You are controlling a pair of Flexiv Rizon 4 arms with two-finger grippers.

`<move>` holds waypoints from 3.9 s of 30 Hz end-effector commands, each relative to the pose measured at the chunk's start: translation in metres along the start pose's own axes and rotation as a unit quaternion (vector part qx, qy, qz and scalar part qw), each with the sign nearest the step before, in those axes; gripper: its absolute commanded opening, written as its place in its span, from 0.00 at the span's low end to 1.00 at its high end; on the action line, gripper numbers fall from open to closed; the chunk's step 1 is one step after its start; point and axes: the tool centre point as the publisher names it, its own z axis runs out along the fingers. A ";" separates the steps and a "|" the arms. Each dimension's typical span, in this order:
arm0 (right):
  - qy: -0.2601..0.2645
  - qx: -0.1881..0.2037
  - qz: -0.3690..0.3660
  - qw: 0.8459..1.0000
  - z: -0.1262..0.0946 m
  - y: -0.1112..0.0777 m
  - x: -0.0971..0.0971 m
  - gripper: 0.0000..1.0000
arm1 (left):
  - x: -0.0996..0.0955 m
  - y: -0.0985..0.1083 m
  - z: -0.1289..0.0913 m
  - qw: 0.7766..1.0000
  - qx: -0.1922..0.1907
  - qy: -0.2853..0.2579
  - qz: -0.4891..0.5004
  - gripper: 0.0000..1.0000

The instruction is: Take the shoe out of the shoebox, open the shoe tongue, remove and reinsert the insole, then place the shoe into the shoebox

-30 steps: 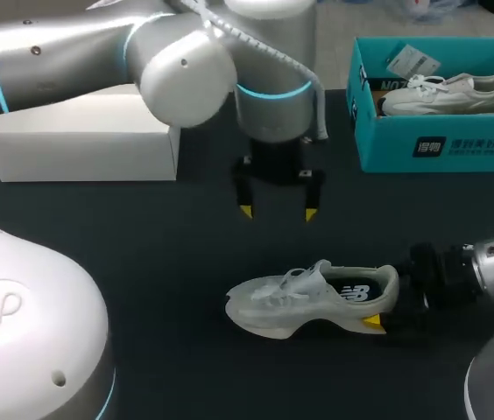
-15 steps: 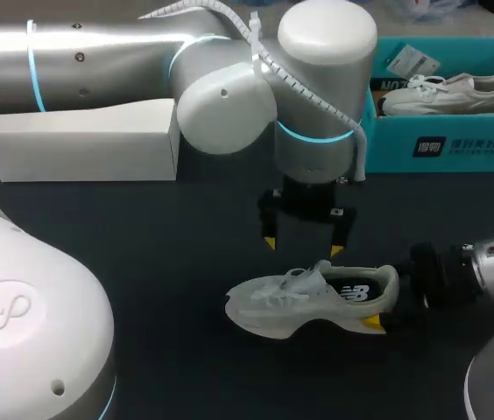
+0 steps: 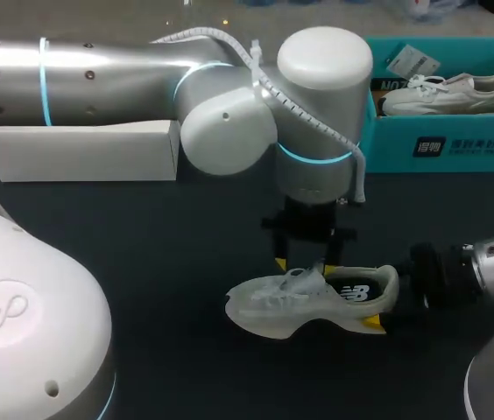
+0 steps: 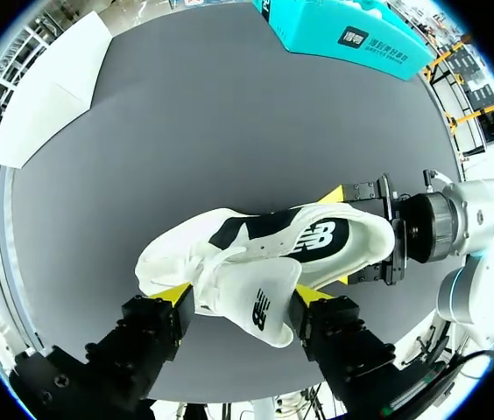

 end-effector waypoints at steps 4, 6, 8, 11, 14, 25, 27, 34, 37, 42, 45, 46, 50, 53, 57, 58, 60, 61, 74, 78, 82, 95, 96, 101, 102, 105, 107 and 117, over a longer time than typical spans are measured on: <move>-0.002 0.001 0.000 1.000 0.000 0.000 0.001 0.00 | -0.014 0.011 -0.009 0.999 0.016 0.023 -0.017 0.00; -0.002 0.001 0.000 1.000 0.000 0.000 0.001 0.00 | -0.022 0.015 -0.009 0.999 0.018 0.036 -0.029 0.00; -0.002 0.001 0.000 1.000 0.000 0.000 0.001 0.00 | -0.032 0.018 -0.009 0.997 0.019 0.057 -0.040 0.00; -0.002 0.001 0.000 1.000 0.000 0.000 0.001 0.00 | -0.046 0.023 -0.008 0.995 0.026 0.078 -0.062 0.00; -0.002 0.001 0.000 1.000 0.000 0.000 0.001 0.00 | -0.062 0.025 -0.004 0.993 0.026 0.075 -0.090 0.00; -0.002 0.001 0.000 1.000 0.000 0.000 0.001 0.00 | -0.114 0.015 0.018 0.985 0.011 0.047 -0.166 0.00; -0.002 0.001 0.000 1.000 0.000 0.000 0.001 0.00 | -0.118 0.014 0.023 0.984 0.003 0.050 -0.169 0.00; -0.002 0.001 0.000 1.000 0.000 0.000 0.001 0.00 | -0.118 0.011 0.036 0.987 -0.023 0.070 -0.146 0.09; -0.002 0.001 0.000 1.000 0.000 0.000 0.001 0.00 | -0.106 0.010 0.025 0.992 0.000 0.106 -0.075 1.00; -0.002 0.001 0.000 1.000 0.000 0.000 0.001 0.00 | -0.094 0.003 0.012 0.984 -0.005 0.152 0.089 1.00; -0.002 0.001 0.000 1.000 0.000 0.000 0.001 0.00 | -0.093 -0.006 0.008 0.970 -0.046 0.137 0.194 1.00; -0.002 0.001 0.000 1.000 0.000 0.000 0.001 0.00 | -0.094 -0.010 0.005 0.964 -0.059 0.130 0.224 1.00; -0.002 0.001 0.000 1.000 0.000 0.000 0.001 0.00 | -0.088 -0.017 -0.017 0.901 -0.099 0.081 0.414 1.00; -0.002 0.001 0.000 1.000 0.000 0.000 0.001 0.00 | -0.077 -0.018 -0.036 0.839 -0.151 0.034 0.522 1.00; -0.002 0.001 0.000 1.000 0.000 0.000 0.001 0.00 | -0.061 -0.019 -0.057 0.776 -0.186 -0.016 0.602 1.00; -0.002 0.001 0.000 1.000 0.000 0.000 0.001 0.00 | -0.057 -0.019 -0.059 0.769 -0.197 -0.034 0.608 1.00; -0.002 0.001 0.000 1.000 0.000 0.000 0.001 0.00 | -0.049 -0.022 -0.063 0.770 -0.208 -0.071 0.599 1.00; -0.002 0.001 0.000 1.000 0.000 0.000 0.001 0.00 | -0.049 -0.022 -0.063 0.770 -0.208 -0.071 0.599 1.00; -0.002 0.001 0.000 1.000 0.000 0.000 0.001 0.00 | -0.035 -0.029 -0.059 0.813 -0.104 -0.050 0.571 1.00; -0.002 0.001 0.000 1.000 0.000 0.000 0.001 0.00 | -0.024 -0.029 -0.067 0.820 -0.069 -0.062 0.565 0.00; -0.002 0.001 0.000 1.000 0.000 0.000 0.001 0.00 | -0.016 -0.028 -0.074 0.822 -0.034 -0.075 0.564 0.00; -0.002 0.001 0.000 1.000 0.000 0.000 0.001 0.00 | -0.001 -0.028 -0.058 0.835 0.101 -0.005 0.541 0.00; -0.002 0.001 0.000 1.000 0.000 0.000 0.001 0.00 | 0.002 -0.029 -0.057 0.833 0.092 -0.005 0.545 0.00; -0.002 0.001 0.000 1.000 0.000 0.000 0.001 0.00 | 0.011 -0.031 -0.052 0.822 0.052 -0.004 0.566 0.00; -0.002 0.001 0.000 1.000 0.000 0.000 0.001 0.00 | 0.011 -0.031 -0.052 0.822 0.052 -0.004 0.566 0.00; -0.002 0.001 0.000 1.000 0.000 0.000 0.001 0.00 | 0.011 -0.031 -0.052 0.822 0.052 -0.004 0.566 0.00; -0.002 0.001 0.000 1.000 0.000 0.000 0.001 0.00 | 0.011 -0.031 -0.052 0.822 0.052 -0.004 0.566 0.00; -0.002 0.001 0.000 1.000 0.000 0.000 0.001 0.00 | 0.022 -0.034 -0.045 0.803 0.102 0.033 0.587 0.00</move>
